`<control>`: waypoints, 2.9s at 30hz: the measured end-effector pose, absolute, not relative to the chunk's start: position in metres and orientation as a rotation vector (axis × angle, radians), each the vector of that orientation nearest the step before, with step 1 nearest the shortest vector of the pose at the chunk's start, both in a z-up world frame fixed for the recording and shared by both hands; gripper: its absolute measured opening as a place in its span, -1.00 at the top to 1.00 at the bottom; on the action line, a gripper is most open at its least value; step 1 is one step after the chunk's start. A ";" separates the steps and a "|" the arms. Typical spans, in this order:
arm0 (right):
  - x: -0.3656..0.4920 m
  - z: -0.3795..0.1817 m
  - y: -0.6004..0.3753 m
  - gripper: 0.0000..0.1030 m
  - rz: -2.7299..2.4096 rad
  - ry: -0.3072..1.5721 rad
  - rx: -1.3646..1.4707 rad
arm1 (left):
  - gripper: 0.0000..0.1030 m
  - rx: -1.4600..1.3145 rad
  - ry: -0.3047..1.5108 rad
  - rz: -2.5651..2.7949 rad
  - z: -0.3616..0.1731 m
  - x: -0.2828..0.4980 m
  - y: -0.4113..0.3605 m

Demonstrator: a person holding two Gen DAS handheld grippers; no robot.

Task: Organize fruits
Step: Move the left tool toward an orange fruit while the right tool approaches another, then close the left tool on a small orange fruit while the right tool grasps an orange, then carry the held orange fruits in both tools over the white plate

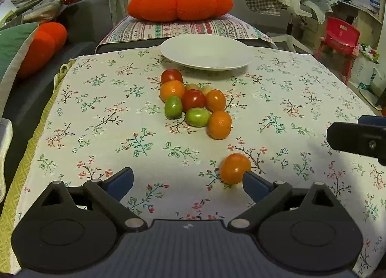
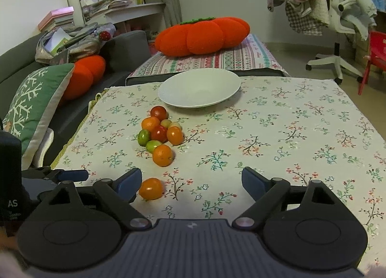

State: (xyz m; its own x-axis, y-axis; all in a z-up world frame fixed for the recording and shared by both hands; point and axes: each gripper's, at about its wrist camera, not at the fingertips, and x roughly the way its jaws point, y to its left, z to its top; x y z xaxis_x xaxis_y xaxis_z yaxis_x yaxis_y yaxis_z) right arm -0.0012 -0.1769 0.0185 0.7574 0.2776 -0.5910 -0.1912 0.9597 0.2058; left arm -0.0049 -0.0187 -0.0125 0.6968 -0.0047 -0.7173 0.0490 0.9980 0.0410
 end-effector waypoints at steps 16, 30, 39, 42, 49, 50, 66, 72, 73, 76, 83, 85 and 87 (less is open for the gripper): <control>0.003 0.014 -0.185 -0.44 0.232 0.688 0.168 | -0.34 0.027 0.820 -0.095 -0.029 0.007 -0.033; 0.007 0.009 -0.190 -0.45 0.194 0.715 0.174 | 0.64 0.070 0.807 -0.162 -0.042 0.016 -0.045; 0.015 0.002 -0.187 -0.47 0.179 0.734 0.178 | 0.71 0.017 0.804 -0.116 -0.036 0.017 -0.029; 0.019 0.002 -0.181 -0.47 0.200 0.737 0.175 | 0.71 -0.004 0.798 -0.097 -0.031 0.016 -0.022; 0.044 -0.009 -0.160 -0.47 0.237 0.744 0.117 | 0.71 -0.064 0.797 -0.054 -0.023 0.015 0.001; 0.050 -0.011 -0.156 -0.46 0.247 0.751 0.109 | 0.71 -0.072 0.804 -0.046 -0.024 0.016 0.004; 0.100 -0.037 -0.106 0.04 0.419 0.804 0.016 | 0.71 -0.125 0.830 -0.026 -0.028 0.021 0.017; 0.097 -0.033 -0.110 0.42 0.409 0.802 0.001 | 0.71 -0.139 0.831 -0.028 -0.026 0.021 0.020; 0.097 -0.032 -0.111 0.43 0.411 0.802 0.005 | 0.71 -0.139 0.828 -0.031 -0.025 0.022 0.020; 0.095 -0.026 -0.113 0.43 0.417 0.817 0.023 | 0.71 -0.134 0.811 -0.042 -0.018 0.022 0.021; 0.093 -0.006 -0.125 0.43 0.404 0.814 0.055 | 0.71 -0.104 0.777 -0.049 0.001 0.033 0.030; 0.096 -0.002 -0.131 0.43 0.396 0.808 0.075 | 0.71 -0.090 0.767 -0.052 0.005 0.038 0.030; 0.098 0.003 -0.138 0.43 0.385 0.806 0.091 | 0.71 -0.083 0.758 -0.060 0.011 0.045 0.029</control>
State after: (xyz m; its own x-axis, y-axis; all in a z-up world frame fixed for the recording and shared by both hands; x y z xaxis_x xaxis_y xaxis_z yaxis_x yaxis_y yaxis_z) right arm 0.0982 -0.1380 0.0025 0.6275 0.3695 -0.6854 -0.3010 0.9269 0.2241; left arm 0.0452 0.0291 0.0109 0.7249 -0.0842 -0.6837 0.0240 0.9950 -0.0971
